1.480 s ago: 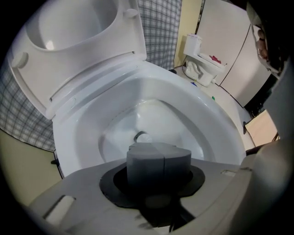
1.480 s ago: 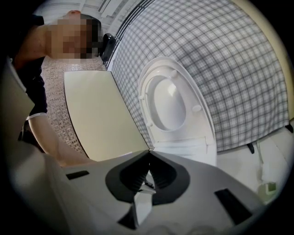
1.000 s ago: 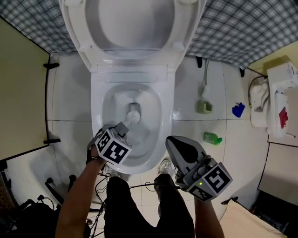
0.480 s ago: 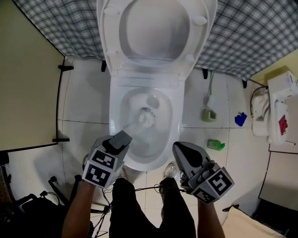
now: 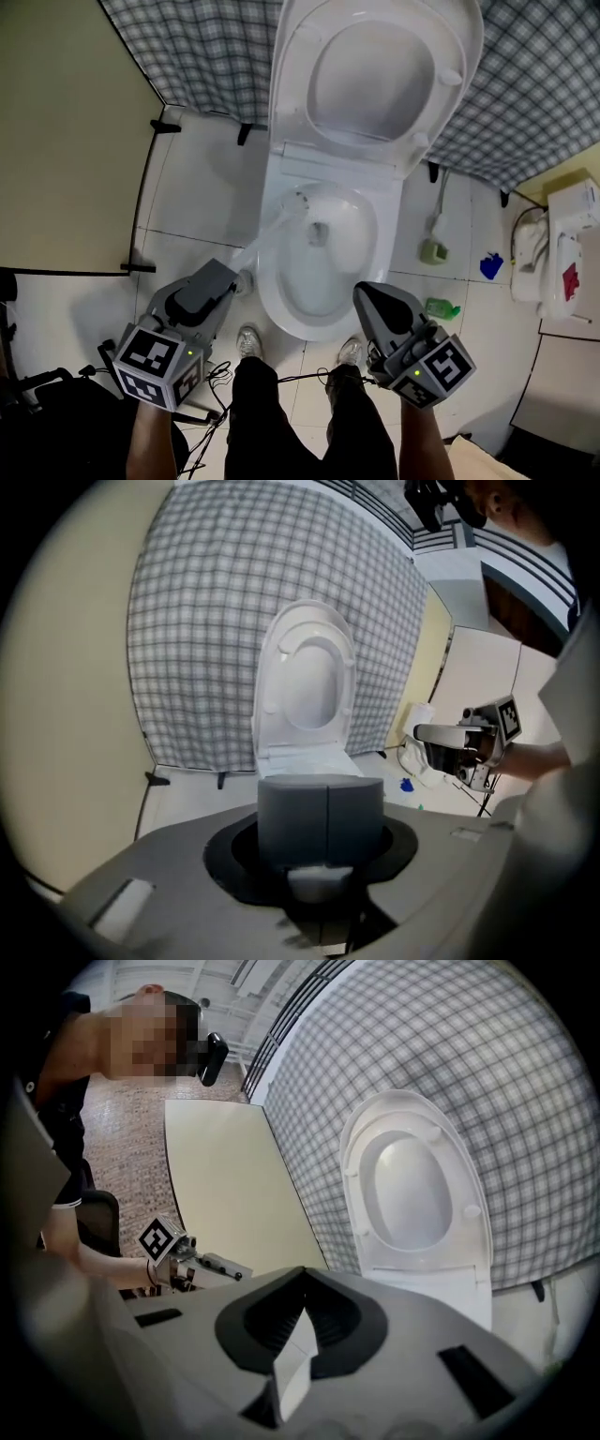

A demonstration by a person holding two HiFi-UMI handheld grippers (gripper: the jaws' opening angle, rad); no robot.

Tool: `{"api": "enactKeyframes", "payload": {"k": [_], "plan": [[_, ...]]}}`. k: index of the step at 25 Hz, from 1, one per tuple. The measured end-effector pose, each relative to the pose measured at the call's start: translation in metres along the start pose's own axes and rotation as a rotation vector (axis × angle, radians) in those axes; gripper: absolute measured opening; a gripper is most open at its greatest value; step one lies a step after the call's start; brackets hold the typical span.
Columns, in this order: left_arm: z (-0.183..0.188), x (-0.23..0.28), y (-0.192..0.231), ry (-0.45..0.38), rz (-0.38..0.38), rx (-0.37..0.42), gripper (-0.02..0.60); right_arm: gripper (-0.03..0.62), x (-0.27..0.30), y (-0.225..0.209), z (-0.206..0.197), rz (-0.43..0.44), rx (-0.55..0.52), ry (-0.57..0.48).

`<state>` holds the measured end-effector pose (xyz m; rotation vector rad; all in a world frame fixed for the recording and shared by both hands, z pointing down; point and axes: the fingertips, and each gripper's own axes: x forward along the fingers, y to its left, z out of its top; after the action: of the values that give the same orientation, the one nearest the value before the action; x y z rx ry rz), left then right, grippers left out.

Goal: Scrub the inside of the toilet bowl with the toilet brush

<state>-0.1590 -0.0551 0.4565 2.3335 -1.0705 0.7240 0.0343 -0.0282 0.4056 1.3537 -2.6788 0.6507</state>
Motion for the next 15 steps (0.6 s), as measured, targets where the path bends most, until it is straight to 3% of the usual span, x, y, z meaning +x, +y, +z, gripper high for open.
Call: {"api": "enactKeyframes", "payload": {"k": [5,8,15], "plan": [[-0.026,-0.031,0.042,-0.051,0.123,-0.114,0.163,0.000,0.021,0.021,-0.014,0.048,-0.013,0.033],[-0.052,-0.037,0.061,-0.035,0.183,-0.154,0.163,0.000,0.034,0.030,-0.025,0.071,-0.018,0.050],[-0.159,-0.009,0.090,0.195,0.270,-0.202,0.163,0.000,0.064,0.048,-0.044,0.123,-0.018,0.094]]}}
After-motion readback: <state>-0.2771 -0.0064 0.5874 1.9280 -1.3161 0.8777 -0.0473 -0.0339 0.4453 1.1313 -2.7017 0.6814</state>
